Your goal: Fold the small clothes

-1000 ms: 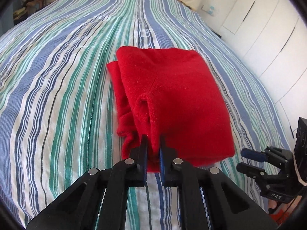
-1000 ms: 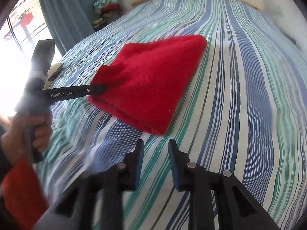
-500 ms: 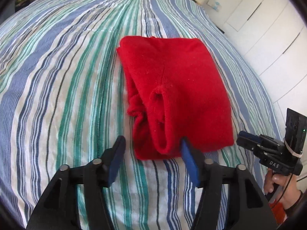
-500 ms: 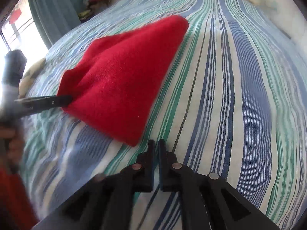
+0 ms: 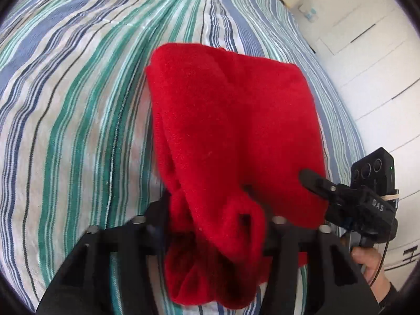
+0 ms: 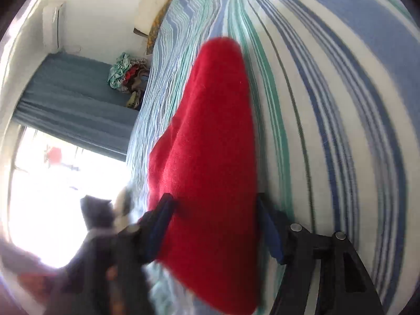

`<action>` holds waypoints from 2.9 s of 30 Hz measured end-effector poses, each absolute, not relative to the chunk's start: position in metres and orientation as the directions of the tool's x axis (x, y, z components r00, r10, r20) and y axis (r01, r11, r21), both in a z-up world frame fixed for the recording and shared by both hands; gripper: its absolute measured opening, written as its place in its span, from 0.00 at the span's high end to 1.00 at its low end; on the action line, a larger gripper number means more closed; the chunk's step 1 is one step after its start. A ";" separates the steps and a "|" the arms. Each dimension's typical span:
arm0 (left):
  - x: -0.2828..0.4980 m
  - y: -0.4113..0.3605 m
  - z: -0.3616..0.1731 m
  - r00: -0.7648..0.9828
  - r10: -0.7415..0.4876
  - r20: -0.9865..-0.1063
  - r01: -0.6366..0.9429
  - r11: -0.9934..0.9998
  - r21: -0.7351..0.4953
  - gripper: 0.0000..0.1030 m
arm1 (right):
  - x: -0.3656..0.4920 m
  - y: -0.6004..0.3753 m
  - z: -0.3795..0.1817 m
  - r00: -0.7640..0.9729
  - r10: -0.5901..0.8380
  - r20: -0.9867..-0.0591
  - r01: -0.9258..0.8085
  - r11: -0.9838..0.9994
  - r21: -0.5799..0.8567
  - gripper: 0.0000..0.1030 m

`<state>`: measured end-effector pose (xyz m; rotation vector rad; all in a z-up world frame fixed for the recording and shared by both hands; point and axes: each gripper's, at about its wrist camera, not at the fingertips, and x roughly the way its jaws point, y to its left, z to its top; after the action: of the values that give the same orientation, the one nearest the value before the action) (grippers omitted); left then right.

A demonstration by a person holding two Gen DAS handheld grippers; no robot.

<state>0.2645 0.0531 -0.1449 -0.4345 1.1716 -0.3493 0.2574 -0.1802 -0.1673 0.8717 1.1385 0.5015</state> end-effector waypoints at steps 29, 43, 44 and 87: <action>0.172 0.034 -0.080 0.556 -0.153 -0.817 0.163 0.984 -0.074 0.08 | 0.196 -0.216 -0.086 0.470 0.387 -0.793 0.038 0.889 0.456 0.29; 0.077 0.025 -0.025 0.580 0.111 -0.807 -0.062 0.994 0.092 0.03 | 0.063 -0.191 -0.010 0.479 0.160 -0.863 -0.093 0.987 0.131 0.02; 0.076 0.022 -0.023 0.564 0.095 -0.820 -0.034 0.995 0.092 0.03 | 0.061 -0.189 -0.006 0.477 0.158 -0.865 -0.094 0.987 0.129 0.01; 0.027 0.003 0.021 0.557 0.112 -0.823 -0.017 0.992 0.123 0.02 | 0.018 -0.135 0.072 0.508 0.013 -0.861 -0.120 0.991 -0.056 0.01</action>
<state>0.0271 0.0031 0.0212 0.1051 0.9780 0.0766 0.0177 -0.1350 0.0718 -0.1133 1.0354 0.0799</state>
